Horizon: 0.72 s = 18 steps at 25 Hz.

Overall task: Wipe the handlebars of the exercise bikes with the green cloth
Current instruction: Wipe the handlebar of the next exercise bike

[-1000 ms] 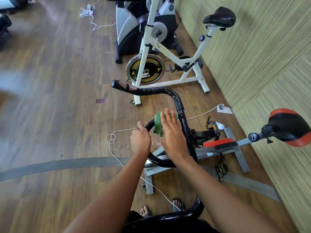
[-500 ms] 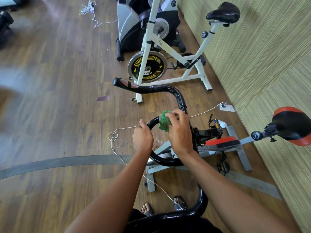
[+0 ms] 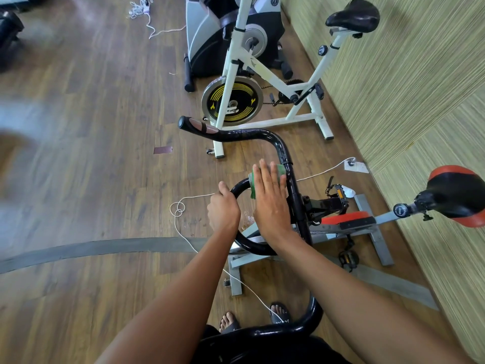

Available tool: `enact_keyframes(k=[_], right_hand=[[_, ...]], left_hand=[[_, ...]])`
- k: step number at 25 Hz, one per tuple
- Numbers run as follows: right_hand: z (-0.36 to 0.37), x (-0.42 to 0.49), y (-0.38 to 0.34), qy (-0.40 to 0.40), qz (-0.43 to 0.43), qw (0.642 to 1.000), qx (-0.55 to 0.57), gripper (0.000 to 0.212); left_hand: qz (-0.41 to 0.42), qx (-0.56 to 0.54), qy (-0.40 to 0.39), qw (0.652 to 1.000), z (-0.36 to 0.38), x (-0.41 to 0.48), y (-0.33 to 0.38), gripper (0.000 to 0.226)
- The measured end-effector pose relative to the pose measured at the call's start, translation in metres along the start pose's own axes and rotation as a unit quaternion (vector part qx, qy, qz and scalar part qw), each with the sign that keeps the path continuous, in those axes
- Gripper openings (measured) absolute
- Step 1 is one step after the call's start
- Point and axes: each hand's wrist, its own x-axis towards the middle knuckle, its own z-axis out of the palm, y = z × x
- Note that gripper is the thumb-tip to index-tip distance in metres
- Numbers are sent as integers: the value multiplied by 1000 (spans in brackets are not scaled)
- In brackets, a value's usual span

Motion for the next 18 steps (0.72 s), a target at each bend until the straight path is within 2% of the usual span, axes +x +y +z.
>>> enact_keyframes(k=[3,5,8,11,16,18], right_hand=[[-3,1,9,-15,-110,993,47,92],[-5,6,19,-22,-140,988,69,95],[-4,8,10,-37,-175,981,75,82],[-6,20,21,-51,-306,948,69,76],[1,39,36,-51,-409,911,29,77],[8,40,33,-66,-473,878,15,74]], left_hand=[[10,-16,6,1000,-1,-3,2,74],[16,-43,11,999,-4,-5,2,58],[11,-82,44,996,-5,-11,2,45],[9,-170,98,980,-6,-13,-1,44],[-48,-211,176,960,-1,-23,-23,49],[-59,-231,190,952,-1,-44,-33,52]])
